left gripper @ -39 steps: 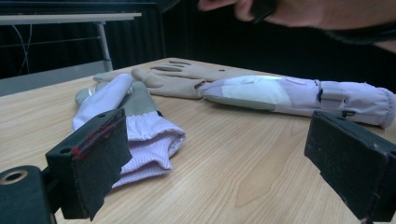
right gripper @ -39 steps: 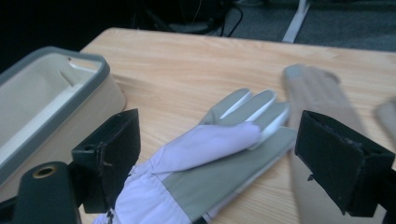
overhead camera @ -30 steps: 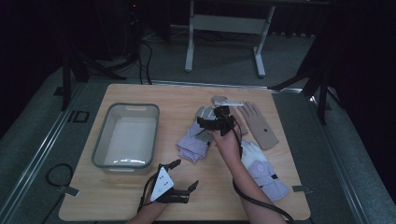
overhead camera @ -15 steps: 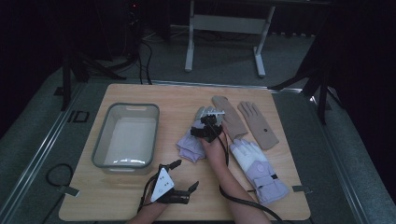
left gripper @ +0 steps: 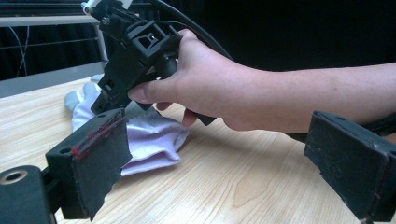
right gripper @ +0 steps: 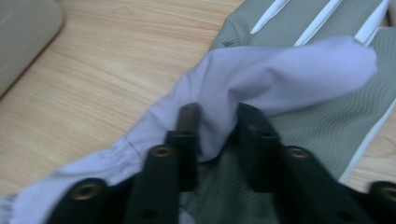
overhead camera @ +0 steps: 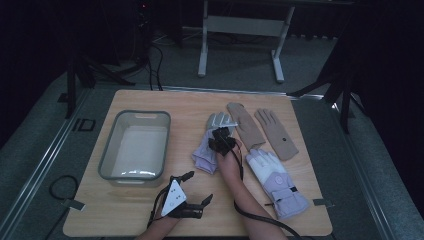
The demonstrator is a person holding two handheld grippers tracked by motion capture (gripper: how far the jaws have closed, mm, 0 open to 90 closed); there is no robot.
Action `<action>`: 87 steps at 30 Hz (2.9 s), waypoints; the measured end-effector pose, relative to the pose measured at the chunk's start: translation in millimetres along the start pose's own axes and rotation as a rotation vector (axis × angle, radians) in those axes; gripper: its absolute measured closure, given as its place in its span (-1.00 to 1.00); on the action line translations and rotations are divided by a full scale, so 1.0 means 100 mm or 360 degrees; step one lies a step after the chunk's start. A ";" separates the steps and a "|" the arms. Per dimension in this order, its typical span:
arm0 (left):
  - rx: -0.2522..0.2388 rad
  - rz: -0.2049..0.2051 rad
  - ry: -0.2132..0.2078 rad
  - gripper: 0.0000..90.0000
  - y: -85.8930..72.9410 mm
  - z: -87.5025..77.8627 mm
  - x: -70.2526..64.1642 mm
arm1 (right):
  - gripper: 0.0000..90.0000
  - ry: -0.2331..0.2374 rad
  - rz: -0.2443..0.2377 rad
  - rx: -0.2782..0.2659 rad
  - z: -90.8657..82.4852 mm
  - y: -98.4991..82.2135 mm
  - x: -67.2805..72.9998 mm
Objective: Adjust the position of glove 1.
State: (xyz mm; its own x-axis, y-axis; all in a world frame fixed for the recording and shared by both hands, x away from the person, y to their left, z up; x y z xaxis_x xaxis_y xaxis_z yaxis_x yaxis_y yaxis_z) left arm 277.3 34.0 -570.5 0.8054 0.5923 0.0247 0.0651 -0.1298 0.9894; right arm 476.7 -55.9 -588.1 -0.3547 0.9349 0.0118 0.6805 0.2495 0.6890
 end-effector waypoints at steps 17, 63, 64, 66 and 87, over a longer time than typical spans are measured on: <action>-0.0001 -0.0016 0.0005 -0.85 0.00 0.00 0.01 | 0.93 0.0043 -0.0188 -0.0175 -0.83 0.39 0.01; -0.0002 -0.0014 0.0010 -0.85 0.00 0.00 0.01 | -0.06 0.0246 -0.0144 -0.0005 -0.66 -0.24 -0.09; -0.0003 -0.0017 0.0008 -0.85 0.00 0.00 0.01 | -0.08 0.0245 -0.0161 -0.0015 -0.69 -0.22 -0.12; -0.0003 -0.0017 0.0008 -0.85 0.00 0.00 0.01 | -0.08 0.0243 -0.0174 -0.0013 -0.72 -0.20 -0.14; -0.0011 -0.0029 0.0004 -0.85 0.00 0.00 0.02 | -0.11 0.0206 -0.0189 -0.0103 -1.42 -0.41 -1.17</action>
State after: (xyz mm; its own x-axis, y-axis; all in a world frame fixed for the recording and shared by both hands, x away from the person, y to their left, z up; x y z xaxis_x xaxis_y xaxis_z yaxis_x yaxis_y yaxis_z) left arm 278.5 34.9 -570.1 0.8027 0.5963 0.0071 0.0758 -0.1137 0.9906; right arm 399.2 -211.0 -514.3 -0.5123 0.8586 0.0178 0.5880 0.3355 0.7360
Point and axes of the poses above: each handheld gripper's, and its own axes: z roughly forward along the jaws, y roughly out of its top, x roughly to its left, the point moved 7 cm from there along z, roughly forward along the jaws, and after that the axes turned 6 degrees about -y, right-handed, at the moved point
